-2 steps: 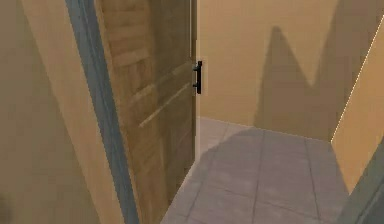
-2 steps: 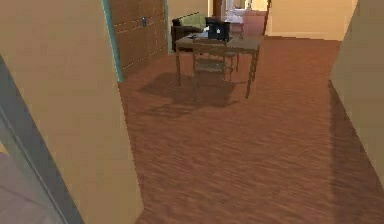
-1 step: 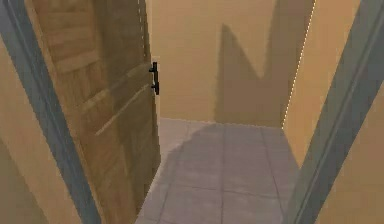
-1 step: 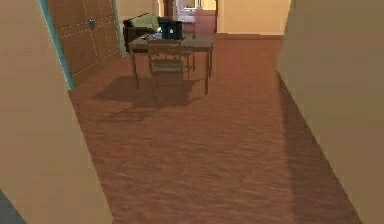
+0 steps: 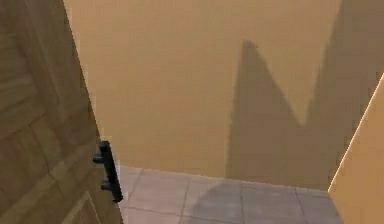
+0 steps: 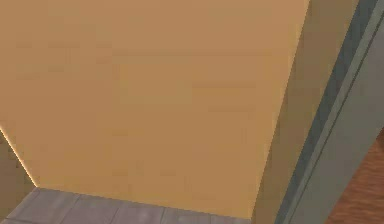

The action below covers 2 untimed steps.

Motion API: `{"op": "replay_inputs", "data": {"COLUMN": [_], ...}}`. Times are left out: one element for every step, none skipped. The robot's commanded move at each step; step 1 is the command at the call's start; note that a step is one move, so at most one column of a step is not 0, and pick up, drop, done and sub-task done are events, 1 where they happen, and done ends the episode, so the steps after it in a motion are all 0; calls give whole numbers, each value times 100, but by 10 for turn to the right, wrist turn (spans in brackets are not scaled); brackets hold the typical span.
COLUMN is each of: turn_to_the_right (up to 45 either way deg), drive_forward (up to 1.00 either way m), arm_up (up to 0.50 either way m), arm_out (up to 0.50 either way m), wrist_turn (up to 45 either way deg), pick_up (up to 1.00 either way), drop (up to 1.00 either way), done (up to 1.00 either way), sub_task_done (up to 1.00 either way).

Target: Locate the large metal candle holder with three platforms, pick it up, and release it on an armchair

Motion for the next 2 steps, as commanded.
{"op": "replay_inputs", "data": {"turn_to_the_right": [60,0], "drive_forward": [0,65], "arm_up": [0,0], "arm_out": [0,0], "wrist_turn": [0,0], "pick_up": [0,0], "drop": [0,0], "done": [0,0], "sub_task_done": [0,0]}}
